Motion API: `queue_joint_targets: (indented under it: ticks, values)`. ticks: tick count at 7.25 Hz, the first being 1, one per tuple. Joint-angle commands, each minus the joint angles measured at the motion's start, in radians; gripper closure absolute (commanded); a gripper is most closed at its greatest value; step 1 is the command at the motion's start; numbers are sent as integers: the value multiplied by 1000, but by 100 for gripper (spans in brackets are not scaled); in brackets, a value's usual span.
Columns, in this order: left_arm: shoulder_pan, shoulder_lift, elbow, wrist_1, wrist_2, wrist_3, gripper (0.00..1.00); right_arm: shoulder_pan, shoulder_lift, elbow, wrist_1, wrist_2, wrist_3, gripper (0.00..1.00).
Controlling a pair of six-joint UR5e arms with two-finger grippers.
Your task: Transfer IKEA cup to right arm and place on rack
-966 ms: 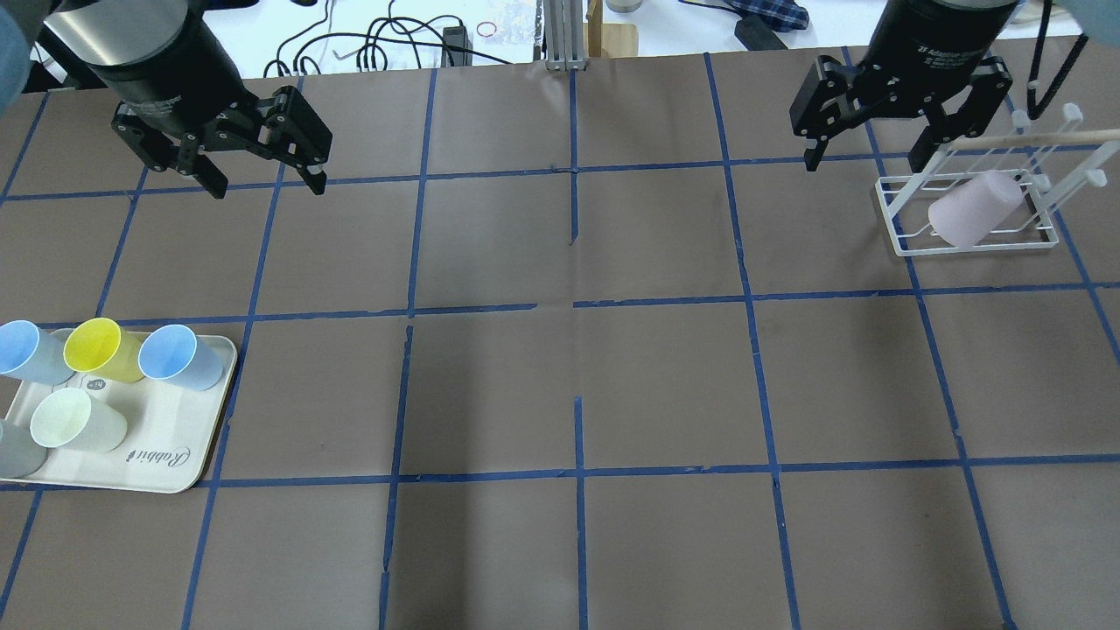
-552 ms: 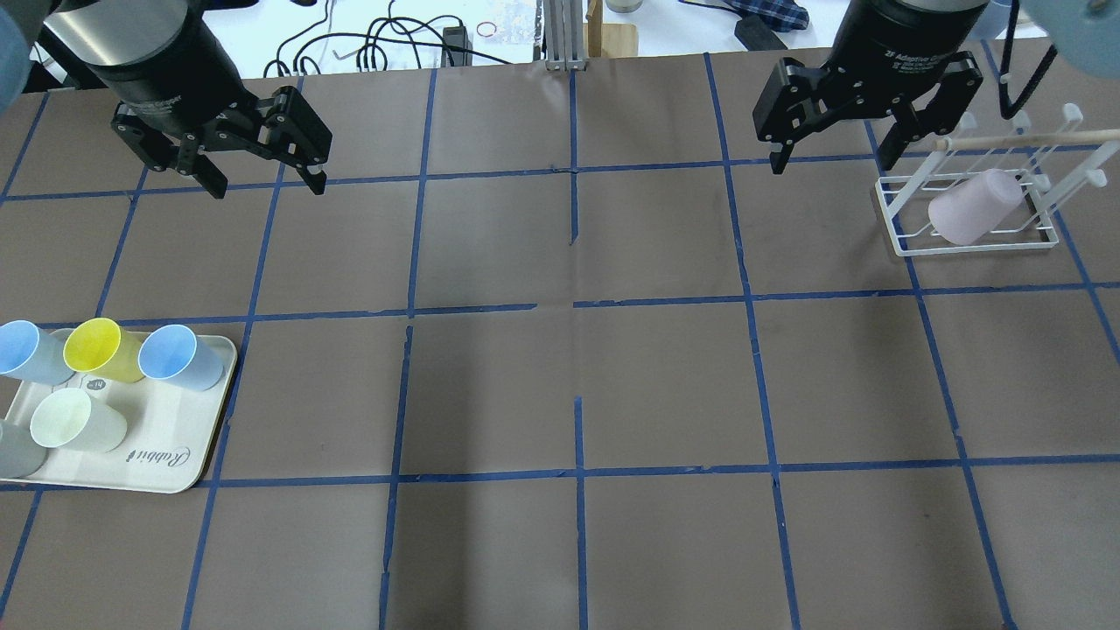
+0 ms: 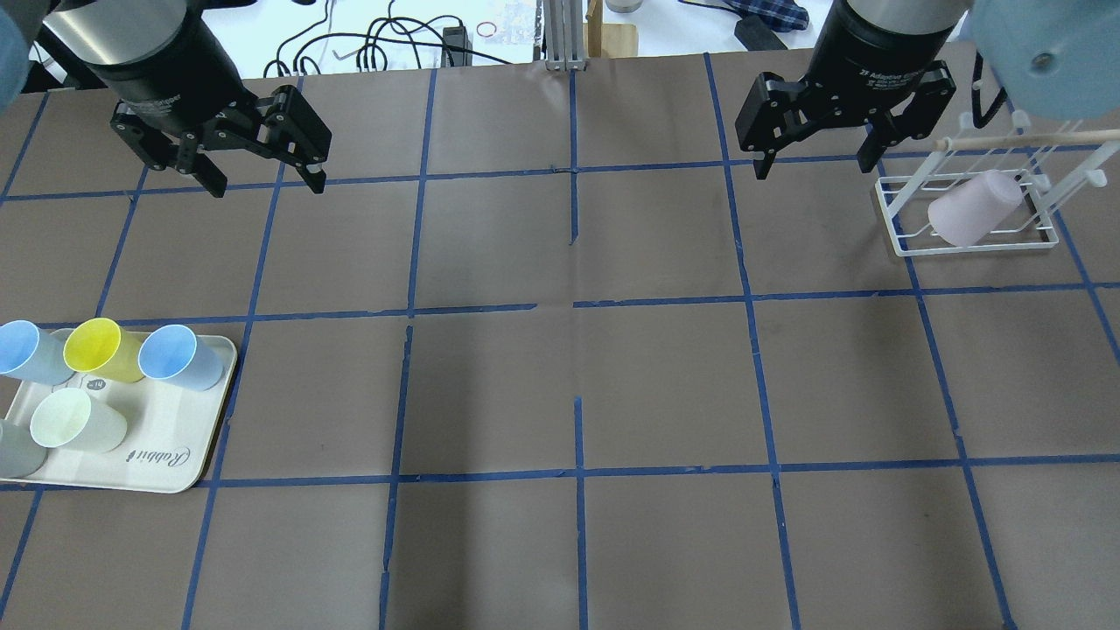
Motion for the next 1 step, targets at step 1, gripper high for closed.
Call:
queue_joint_targets:
  ticks: [1]
  values:
    - [-1, 0, -1, -1, -1, 0, 0, 1, -1, 0, 3, 0, 0, 0]
